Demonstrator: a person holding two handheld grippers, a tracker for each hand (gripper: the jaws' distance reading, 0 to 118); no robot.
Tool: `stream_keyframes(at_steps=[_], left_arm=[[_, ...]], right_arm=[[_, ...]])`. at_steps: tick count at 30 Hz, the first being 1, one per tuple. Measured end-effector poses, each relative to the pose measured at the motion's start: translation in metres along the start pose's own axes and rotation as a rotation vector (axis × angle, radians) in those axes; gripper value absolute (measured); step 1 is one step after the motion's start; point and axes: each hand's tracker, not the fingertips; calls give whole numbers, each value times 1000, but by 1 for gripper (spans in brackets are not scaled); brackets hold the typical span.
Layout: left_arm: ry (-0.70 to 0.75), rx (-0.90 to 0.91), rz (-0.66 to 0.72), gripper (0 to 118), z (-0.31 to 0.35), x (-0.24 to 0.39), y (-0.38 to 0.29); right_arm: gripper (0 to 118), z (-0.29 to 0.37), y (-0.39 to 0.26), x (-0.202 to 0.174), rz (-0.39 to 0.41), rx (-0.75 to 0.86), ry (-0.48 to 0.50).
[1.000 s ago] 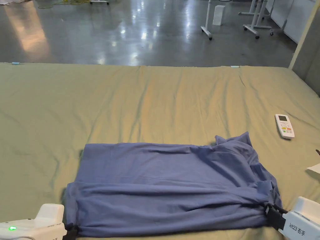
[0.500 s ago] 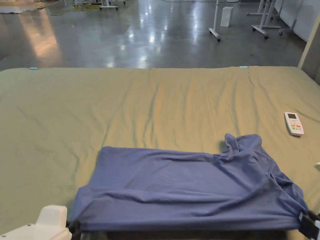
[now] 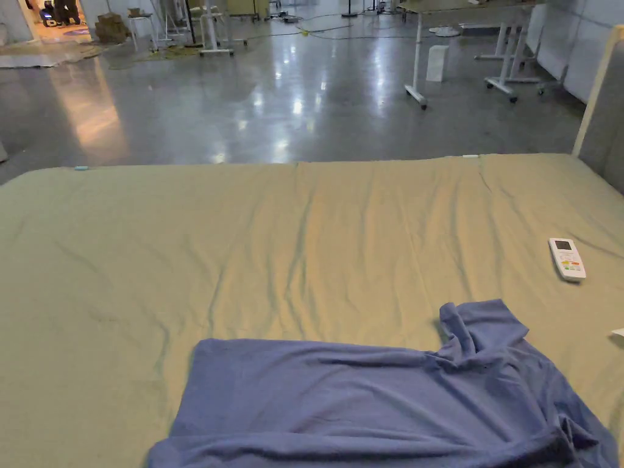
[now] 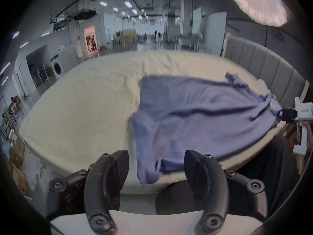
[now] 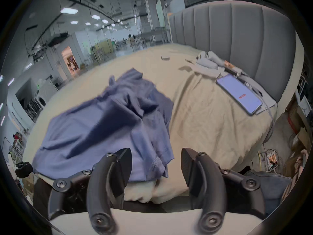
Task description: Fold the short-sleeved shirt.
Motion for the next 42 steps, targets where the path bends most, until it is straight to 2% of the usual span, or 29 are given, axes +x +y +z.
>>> stream_keyframes(at_steps=[3,6,9,12,16,18,19,22,23,25,27,35,39,42], left_arm=[[8,121,0,69,41,4,18],[-16,242,35,70,78,15,37],[-55,349,66,70,108,33,46],[-42,375,18,70,123,54,53],[22,376,-72,69,128,74,59],[7,386,-93,62,130,77,57],[-7,388,-93,51,132,79,57],[-54,411,-93,16,138,87,55],[-64,405,-96,14,138,89,53],[-82,377,-88,4,137,91,50],[-85,357,-86,0,135,92,50],[-105,317,-39,0,111,78,72],[-118,301,-26,0,61,55,97],[-104,216,9,0,1,33,124]], right_arm=[[65,44,12,-5,-1,89,31],[67,88,20,-29,111,210,36],[67,113,20,-53,186,275,75],[68,123,18,-72,246,331,121],[67,126,18,-87,268,338,176],[58,129,20,-94,277,336,212],[45,130,20,-97,279,335,218],[22,134,16,-101,292,335,238],[15,134,15,-101,291,331,245],[0,136,12,-101,275,329,257],[0,134,10,-100,265,314,268],[0,123,7,-96,271,277,260],[0,112,2,-93,252,242,292],[0,102,-1,-92,225,204,295]])
